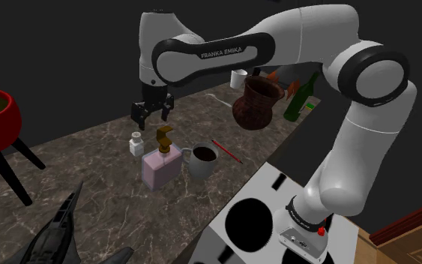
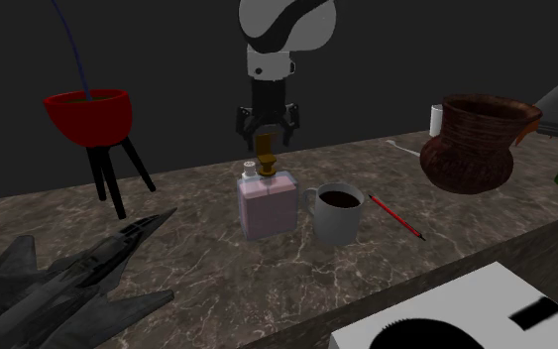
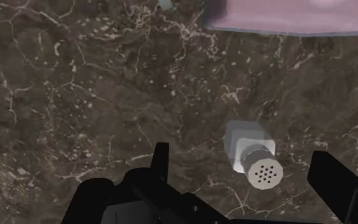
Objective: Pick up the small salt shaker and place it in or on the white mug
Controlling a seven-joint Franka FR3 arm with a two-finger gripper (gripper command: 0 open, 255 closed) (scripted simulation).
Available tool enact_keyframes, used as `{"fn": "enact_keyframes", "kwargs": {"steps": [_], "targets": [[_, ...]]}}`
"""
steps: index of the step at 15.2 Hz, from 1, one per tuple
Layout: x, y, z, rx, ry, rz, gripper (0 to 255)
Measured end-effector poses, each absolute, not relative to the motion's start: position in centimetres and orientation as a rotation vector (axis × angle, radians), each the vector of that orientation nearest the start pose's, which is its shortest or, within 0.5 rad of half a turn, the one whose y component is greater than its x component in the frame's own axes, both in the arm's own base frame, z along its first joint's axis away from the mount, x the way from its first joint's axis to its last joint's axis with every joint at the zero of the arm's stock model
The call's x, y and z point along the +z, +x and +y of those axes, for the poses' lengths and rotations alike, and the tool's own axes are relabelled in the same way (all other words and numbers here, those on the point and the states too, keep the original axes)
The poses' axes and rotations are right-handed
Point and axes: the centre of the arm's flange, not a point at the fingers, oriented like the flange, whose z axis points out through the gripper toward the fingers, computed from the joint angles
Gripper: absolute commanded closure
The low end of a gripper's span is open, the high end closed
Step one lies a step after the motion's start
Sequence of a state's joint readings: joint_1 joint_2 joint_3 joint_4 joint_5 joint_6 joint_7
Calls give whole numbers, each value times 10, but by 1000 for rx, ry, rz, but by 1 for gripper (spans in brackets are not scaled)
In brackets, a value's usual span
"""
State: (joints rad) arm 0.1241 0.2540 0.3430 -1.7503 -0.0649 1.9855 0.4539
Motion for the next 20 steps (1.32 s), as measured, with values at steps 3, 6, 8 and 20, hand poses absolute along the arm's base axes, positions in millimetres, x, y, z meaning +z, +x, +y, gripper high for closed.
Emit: {"fn": "enact_keyframes", "kwargs": {"steps": [3,6,8,20], "targets": [[420,593,292,23,-3129,-40,0],[407,611,308,24,-3134,-34,0],[397,612,309,24,-3135,-33,0],[368,612,311,23,-3136,-32,255]]}}
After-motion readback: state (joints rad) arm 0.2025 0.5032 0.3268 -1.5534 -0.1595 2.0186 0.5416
